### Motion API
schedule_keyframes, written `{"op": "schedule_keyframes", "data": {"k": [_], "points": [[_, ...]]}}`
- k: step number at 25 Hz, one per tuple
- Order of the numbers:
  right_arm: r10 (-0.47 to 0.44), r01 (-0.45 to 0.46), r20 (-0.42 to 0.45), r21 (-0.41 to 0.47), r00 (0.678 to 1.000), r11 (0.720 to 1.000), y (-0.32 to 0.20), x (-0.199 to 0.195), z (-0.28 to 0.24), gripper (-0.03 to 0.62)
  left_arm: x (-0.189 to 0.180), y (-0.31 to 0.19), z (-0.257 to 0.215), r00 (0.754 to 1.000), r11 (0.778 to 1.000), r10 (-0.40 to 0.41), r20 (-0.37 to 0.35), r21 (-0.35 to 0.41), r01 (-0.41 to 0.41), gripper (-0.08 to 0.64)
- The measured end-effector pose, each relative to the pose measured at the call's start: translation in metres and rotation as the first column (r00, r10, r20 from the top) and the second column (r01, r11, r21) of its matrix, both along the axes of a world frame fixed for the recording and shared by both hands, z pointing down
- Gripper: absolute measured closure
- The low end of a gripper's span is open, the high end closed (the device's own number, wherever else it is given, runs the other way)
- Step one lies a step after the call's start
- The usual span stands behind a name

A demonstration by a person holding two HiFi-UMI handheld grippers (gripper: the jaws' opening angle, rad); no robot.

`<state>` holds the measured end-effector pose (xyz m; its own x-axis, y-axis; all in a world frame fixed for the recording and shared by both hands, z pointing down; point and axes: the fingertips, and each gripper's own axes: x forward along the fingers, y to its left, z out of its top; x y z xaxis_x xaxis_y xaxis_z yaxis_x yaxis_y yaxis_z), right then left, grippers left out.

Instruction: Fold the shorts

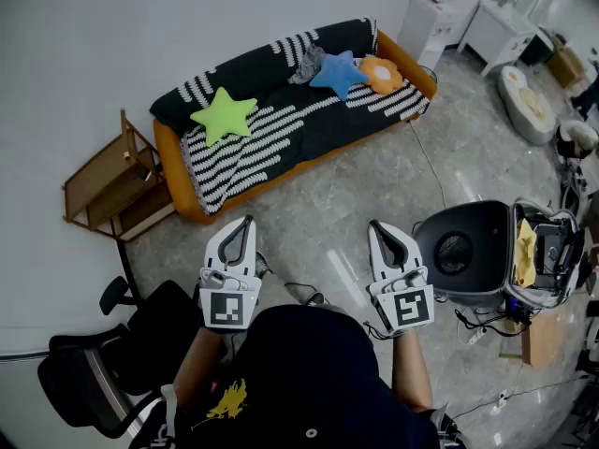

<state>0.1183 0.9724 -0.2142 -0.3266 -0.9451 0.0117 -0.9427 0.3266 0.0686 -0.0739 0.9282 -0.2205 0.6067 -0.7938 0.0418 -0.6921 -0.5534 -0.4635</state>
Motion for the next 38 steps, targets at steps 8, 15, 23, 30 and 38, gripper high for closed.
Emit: {"op": "schedule_keyframes", "data": {"k": [8,15,23,30,38], "points": [[0.006,-0.004,-0.052,0.033,0.999,0.999,-0.019,0.004,-0.004,0.578,0.015,-0.024,-0.004,0.998,1.0,0.008,-0.066,-0.011,-0.009,0.546],[0.073,-0.072,-0.023,0.048,0.997,0.996,-0.02,0.018,-0.013,0.577,0.017,-0.031,-0.003,0.985,0.997,-0.012,-0.175,-0.079,-0.002,0.546],[0.13,-0.126,-0.061,0.056,0.99,0.99,-0.017,0.035,-0.017,0.575,0.025,-0.025,-0.004,0.967,0.992,-0.019,-0.253,-0.122,-0.013,0.546],[0.174,-0.175,-0.093,0.006,0.98,0.985,-0.014,0.048,-0.003,0.461,0.025,-0.027,0.0,0.962,0.991,-0.01,-0.271,-0.133,-0.027,0.536],[0.16,-0.162,-0.079,-0.018,0.984,0.987,-0.033,0.036,0.009,0.157,0.016,-0.048,0.006,0.966,0.99,-0.026,-0.257,-0.138,-0.01,0.18]]}}
